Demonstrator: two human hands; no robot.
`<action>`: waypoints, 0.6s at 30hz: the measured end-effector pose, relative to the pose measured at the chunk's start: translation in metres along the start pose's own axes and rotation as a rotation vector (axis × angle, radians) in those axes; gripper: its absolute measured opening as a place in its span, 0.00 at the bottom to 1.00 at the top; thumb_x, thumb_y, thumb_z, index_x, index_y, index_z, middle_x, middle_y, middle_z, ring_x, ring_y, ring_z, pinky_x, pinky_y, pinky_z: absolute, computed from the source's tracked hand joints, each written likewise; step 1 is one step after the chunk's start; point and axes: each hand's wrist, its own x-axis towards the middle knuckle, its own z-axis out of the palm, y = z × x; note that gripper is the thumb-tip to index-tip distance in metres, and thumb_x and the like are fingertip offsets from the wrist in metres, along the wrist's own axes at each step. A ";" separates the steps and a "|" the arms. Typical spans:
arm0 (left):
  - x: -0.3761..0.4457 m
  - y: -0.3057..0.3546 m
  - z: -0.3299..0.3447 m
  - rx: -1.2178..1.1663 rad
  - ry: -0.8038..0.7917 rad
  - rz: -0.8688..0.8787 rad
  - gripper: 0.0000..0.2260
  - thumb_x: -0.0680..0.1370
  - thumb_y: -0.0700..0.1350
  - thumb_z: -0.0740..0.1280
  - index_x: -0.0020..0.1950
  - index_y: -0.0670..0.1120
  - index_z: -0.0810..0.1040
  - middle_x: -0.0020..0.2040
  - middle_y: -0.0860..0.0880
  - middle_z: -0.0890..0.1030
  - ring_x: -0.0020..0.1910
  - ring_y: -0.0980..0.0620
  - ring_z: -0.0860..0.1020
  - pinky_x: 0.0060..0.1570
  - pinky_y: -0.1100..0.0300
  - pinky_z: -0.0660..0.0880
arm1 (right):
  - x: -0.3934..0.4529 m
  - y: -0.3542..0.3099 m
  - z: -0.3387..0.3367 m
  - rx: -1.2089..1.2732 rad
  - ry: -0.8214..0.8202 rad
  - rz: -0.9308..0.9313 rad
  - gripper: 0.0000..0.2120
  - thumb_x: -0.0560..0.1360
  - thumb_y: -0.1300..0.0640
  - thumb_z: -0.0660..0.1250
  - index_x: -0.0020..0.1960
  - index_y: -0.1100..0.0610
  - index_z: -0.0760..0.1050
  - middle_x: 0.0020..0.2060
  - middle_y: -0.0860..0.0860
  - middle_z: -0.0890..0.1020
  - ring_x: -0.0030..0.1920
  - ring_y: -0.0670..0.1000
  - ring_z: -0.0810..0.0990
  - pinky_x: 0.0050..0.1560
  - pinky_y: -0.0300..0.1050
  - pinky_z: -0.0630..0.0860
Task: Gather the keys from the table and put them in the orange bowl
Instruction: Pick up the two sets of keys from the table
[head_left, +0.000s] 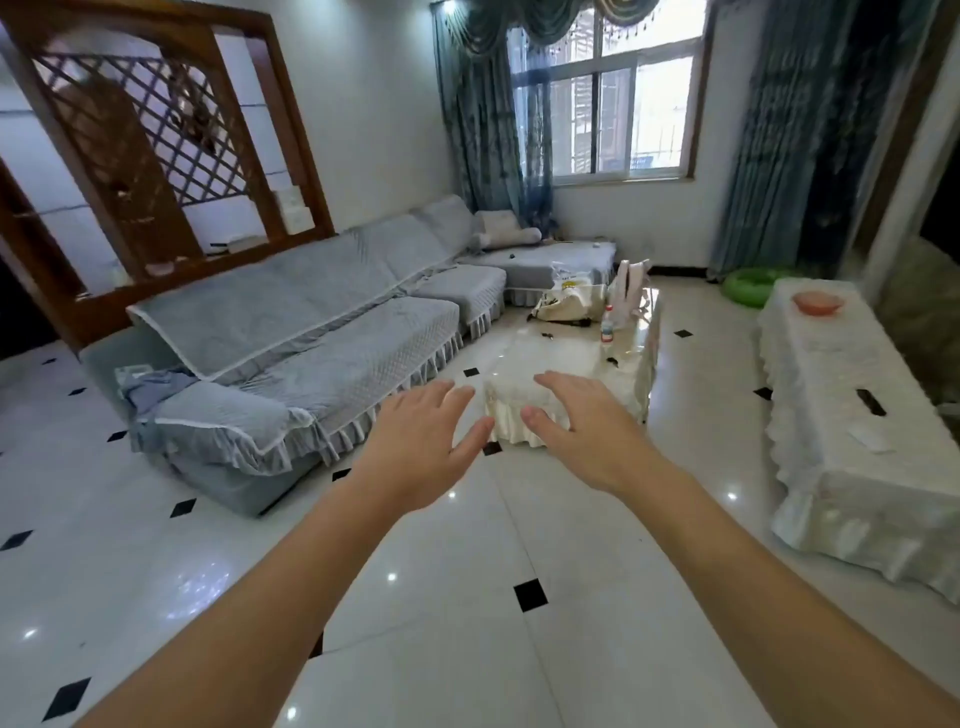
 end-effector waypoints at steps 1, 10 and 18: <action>0.009 0.000 0.001 -0.003 0.004 0.010 0.28 0.80 0.64 0.47 0.74 0.51 0.66 0.73 0.47 0.70 0.71 0.47 0.68 0.68 0.49 0.62 | 0.007 0.004 -0.003 0.007 0.006 0.003 0.28 0.79 0.38 0.56 0.74 0.51 0.65 0.72 0.48 0.69 0.72 0.50 0.62 0.67 0.45 0.60; 0.094 -0.015 0.027 -0.050 0.066 0.041 0.27 0.80 0.64 0.47 0.70 0.51 0.70 0.69 0.49 0.74 0.67 0.47 0.72 0.64 0.49 0.65 | 0.074 0.053 -0.006 -0.059 -0.010 0.042 0.28 0.79 0.38 0.55 0.75 0.50 0.64 0.73 0.47 0.68 0.73 0.49 0.60 0.69 0.48 0.59; 0.196 -0.046 0.083 -0.139 0.030 0.050 0.26 0.81 0.62 0.49 0.74 0.50 0.67 0.73 0.49 0.70 0.71 0.47 0.68 0.69 0.49 0.62 | 0.156 0.112 0.023 -0.118 -0.029 0.134 0.28 0.79 0.37 0.54 0.74 0.49 0.64 0.73 0.47 0.69 0.73 0.49 0.62 0.69 0.48 0.61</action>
